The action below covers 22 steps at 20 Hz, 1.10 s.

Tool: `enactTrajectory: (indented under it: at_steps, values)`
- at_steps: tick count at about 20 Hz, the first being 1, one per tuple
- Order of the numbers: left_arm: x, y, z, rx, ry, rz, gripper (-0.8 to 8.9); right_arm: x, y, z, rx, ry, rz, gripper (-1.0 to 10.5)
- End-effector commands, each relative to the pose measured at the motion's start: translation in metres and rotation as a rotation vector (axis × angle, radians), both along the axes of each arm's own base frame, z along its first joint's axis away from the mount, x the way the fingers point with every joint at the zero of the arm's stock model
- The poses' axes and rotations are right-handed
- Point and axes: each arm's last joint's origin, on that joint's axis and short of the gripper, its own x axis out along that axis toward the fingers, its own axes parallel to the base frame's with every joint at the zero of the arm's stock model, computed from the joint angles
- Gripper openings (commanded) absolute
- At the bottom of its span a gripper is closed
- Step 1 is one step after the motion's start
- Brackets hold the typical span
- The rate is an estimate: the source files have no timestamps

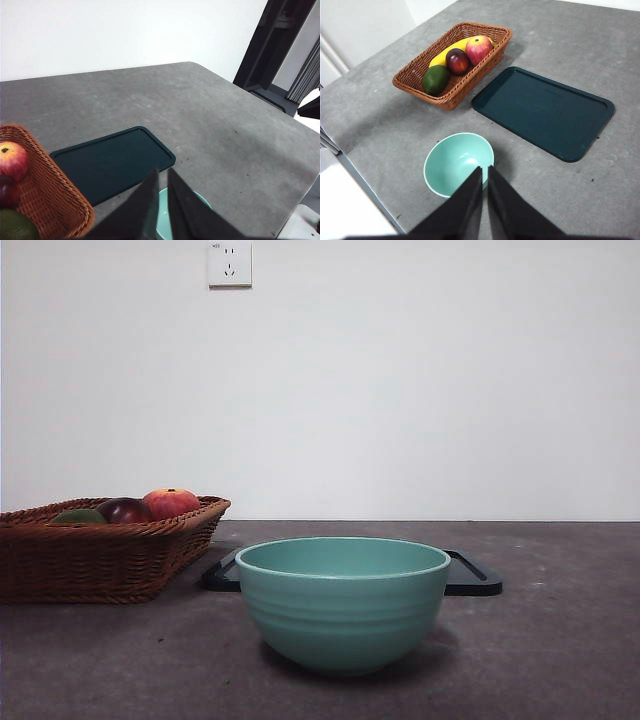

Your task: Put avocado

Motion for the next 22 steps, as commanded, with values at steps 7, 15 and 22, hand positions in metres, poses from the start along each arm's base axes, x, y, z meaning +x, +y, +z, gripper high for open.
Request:
enactTrajectory:
  at_steps: [7, 15, 22]
  values:
    - [-0.003, 0.000, 0.006, 0.009, -0.043, -0.010, 6.22, 0.001, 0.000, 0.006, -0.007, -0.041, -0.005, 6.3]
    - [0.006, 0.001, -0.001, -0.013, 0.097, 0.089, 6.20, 0.001, 0.000, 0.006, -0.005, -0.039, -0.005, 6.3]
    - [0.060, -0.004, -0.028, 0.017, 0.470, 0.295, 6.10, 0.002, 0.000, 0.007, 0.000, -0.049, -0.007, 6.3]
